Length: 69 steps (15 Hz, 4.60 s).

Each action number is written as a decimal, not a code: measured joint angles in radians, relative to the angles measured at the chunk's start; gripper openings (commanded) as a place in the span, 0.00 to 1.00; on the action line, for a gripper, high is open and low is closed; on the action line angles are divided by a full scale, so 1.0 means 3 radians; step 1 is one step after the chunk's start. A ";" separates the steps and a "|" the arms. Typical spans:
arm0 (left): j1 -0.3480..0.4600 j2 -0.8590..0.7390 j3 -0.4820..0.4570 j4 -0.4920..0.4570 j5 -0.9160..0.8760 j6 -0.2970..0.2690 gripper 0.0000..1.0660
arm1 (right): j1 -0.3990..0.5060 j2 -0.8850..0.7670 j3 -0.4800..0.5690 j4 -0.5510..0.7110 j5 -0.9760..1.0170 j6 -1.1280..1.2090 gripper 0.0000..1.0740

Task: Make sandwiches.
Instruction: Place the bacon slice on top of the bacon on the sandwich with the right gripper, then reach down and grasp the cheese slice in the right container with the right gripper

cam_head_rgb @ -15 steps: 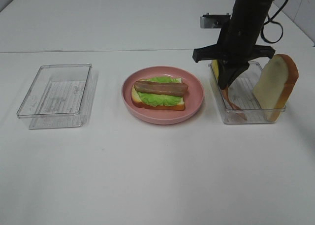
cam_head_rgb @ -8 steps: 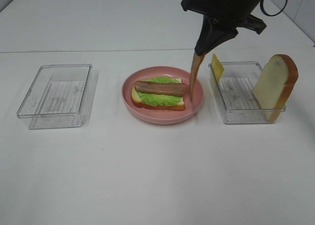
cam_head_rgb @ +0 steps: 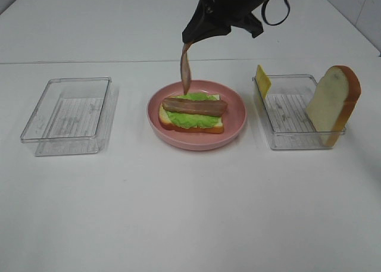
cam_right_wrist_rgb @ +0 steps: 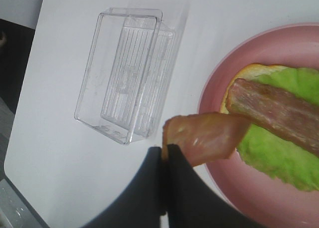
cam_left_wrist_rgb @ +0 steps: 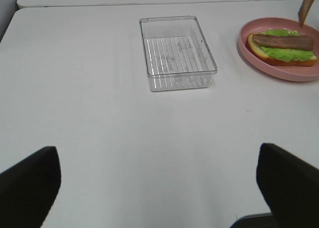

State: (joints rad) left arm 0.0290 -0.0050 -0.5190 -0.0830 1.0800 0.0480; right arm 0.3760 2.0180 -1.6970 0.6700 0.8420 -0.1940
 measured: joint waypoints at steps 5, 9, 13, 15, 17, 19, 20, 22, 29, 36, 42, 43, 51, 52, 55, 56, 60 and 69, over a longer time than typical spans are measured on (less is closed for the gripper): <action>0.0000 0.0000 0.0000 -0.0007 0.0000 0.0000 0.94 | 0.0147 0.0320 0.0000 0.0263 -0.0283 -0.0117 0.00; 0.0000 0.0000 0.0000 -0.0007 0.0000 0.0000 0.94 | 0.0147 0.0543 0.0000 0.0437 -0.0350 -0.0180 0.00; 0.0000 0.0000 0.0000 -0.0007 0.0000 0.0000 0.94 | 0.0147 0.0550 0.0000 0.0107 -0.0403 -0.0220 0.00; 0.0000 0.0000 0.0000 -0.0007 0.0000 0.0000 0.94 | 0.0147 0.0550 0.0000 -0.0483 -0.0420 0.0013 0.00; 0.0000 0.0000 0.0000 -0.0007 0.0000 0.0000 0.94 | 0.0147 0.0550 0.0000 -0.0837 -0.0423 0.0203 0.00; 0.0000 0.0000 0.0000 -0.0007 0.0000 0.0000 0.94 | 0.0147 0.0550 0.0000 -0.1163 -0.0423 0.0377 0.00; 0.0000 0.0000 0.0000 -0.0007 0.0000 0.0000 0.94 | 0.0147 0.0550 0.0000 -0.1413 -0.0423 0.0513 0.00; 0.0000 0.0000 0.0000 -0.0007 0.0000 0.0000 0.94 | 0.0147 0.0550 0.0000 -0.1590 -0.0423 0.0620 0.00; 0.0000 0.0000 0.0000 -0.0007 0.0000 0.0000 0.94 | 0.0147 0.0550 0.0000 -0.1627 -0.0457 0.0677 0.01; 0.0000 0.0000 0.0000 -0.0007 0.0000 0.0000 0.94 | 0.0147 0.0550 0.0000 -0.1653 -0.0510 0.0677 0.28; 0.0000 0.0000 0.0000 -0.0007 0.0000 0.0000 0.94 | 0.0147 0.0400 0.0000 -0.1743 -0.0427 0.0680 0.90; 0.0000 0.0000 0.0000 -0.0007 0.0000 0.0000 0.94 | 0.0147 0.0280 0.0000 -0.1793 -0.0383 0.0683 0.90; 0.0000 0.0000 0.0000 -0.0007 0.0000 0.0000 0.94 | -0.0247 0.0080 -0.0383 -0.1950 0.0120 0.1030 0.90; 0.0000 0.0000 0.0000 -0.0007 0.0000 0.0000 0.94 | -0.0353 0.0143 -0.0467 -0.1947 0.0207 0.1030 0.90; 0.0000 0.0000 0.0000 -0.0007 0.0000 0.0000 0.94 | -0.0543 0.0410 -0.0527 -0.1870 0.0393 0.1030 0.90; 0.0000 0.0000 0.0000 -0.0010 0.0000 0.0000 0.94 | -0.0550 0.0433 -0.0527 -0.1847 0.0393 0.1030 0.90; 0.0000 0.0000 0.0000 -0.0010 0.0000 0.0000 0.94 | -0.0550 0.0600 -0.0533 -0.1650 0.0197 0.1027 0.90; 0.0000 0.0000 0.0000 -0.0013 0.0000 0.0000 0.94 | -0.0550 0.0880 -0.0533 -0.1650 0.0097 0.1027 0.66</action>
State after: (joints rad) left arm 0.0290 -0.0050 -0.5190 -0.0870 1.0800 0.0480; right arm 0.2110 2.2820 -1.8570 0.1750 0.8710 0.1140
